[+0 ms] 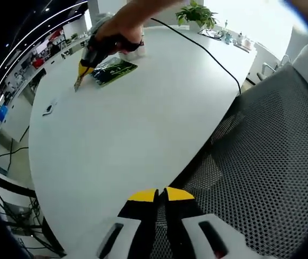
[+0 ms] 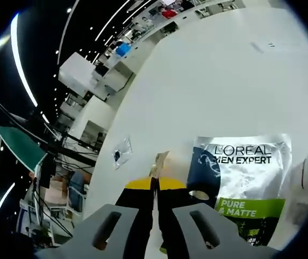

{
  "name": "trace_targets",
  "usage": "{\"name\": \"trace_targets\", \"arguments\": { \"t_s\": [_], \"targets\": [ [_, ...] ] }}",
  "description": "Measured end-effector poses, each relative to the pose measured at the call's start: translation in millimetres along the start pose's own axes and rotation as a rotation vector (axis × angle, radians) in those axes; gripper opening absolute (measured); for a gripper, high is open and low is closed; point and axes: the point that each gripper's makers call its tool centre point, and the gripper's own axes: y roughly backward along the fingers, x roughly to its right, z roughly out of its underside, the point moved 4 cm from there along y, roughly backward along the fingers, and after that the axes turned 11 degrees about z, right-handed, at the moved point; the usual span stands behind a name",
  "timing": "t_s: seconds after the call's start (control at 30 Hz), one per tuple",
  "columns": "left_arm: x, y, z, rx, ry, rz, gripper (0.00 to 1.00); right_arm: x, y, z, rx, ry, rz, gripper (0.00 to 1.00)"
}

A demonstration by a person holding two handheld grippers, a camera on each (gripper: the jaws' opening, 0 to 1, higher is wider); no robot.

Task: Arrange the skincare products in the storage area until every visible bottle or jar stands upright without overlapping.

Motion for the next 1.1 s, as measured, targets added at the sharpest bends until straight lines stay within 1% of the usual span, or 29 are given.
{"name": "trace_targets", "arguments": {
  "t_s": [0.13,0.23,0.3,0.4,0.47,0.63,0.73,0.8,0.83,0.87,1.03,1.1],
  "targets": [
    [-0.3,-0.1,0.4,-0.003,0.001,0.000,0.05,-0.8,-4.2,0.7,-0.009,0.024,0.018,0.03],
    [-0.1,0.5,0.3,-0.004,0.002,-0.001,0.05,1.8,-6.8,3.0,-0.016,0.051,0.057,0.04],
    [0.5,0.8,0.5,-0.006,0.000,0.001,0.05,2.7,-6.3,0.4,0.009,0.075,0.081,0.05],
    [1.4,1.8,0.2,-0.005,-0.002,0.000,0.05,-0.1,-7.4,1.6,0.003,0.087,0.089,0.06],
    [1.3,1.5,0.4,-0.005,-0.004,-0.001,0.05,3.0,-6.7,3.5,0.003,0.130,0.122,0.08],
    [0.7,0.9,1.2,-0.003,-0.005,-0.003,0.05,1.6,-2.9,8.1,0.005,0.172,0.138,0.09],
    [0.7,0.8,1.6,-0.003,-0.004,-0.004,0.05,2.8,-2.0,5.2,0.023,0.217,0.156,0.10],
    [0.6,1.1,1.6,-0.004,-0.006,-0.006,0.05,2.6,-1.9,4.3,0.028,0.228,0.155,0.10],
    [0.5,1.3,1.9,-0.006,-0.007,-0.007,0.05,3.1,-1.3,3.7,0.032,0.234,0.161,0.09],
    [0.6,1.4,2.0,-0.007,-0.008,-0.007,0.05,5.0,-0.7,2.2,0.045,0.259,0.178,0.10],
    [0.3,1.7,1.8,-0.004,-0.011,-0.008,0.05,4.6,-0.8,2.3,0.048,0.276,0.184,0.12],
    [0.2,2.1,1.8,-0.003,-0.011,-0.009,0.05,5.4,3.5,0.1,0.071,0.318,0.214,0.12]
  ]
}}
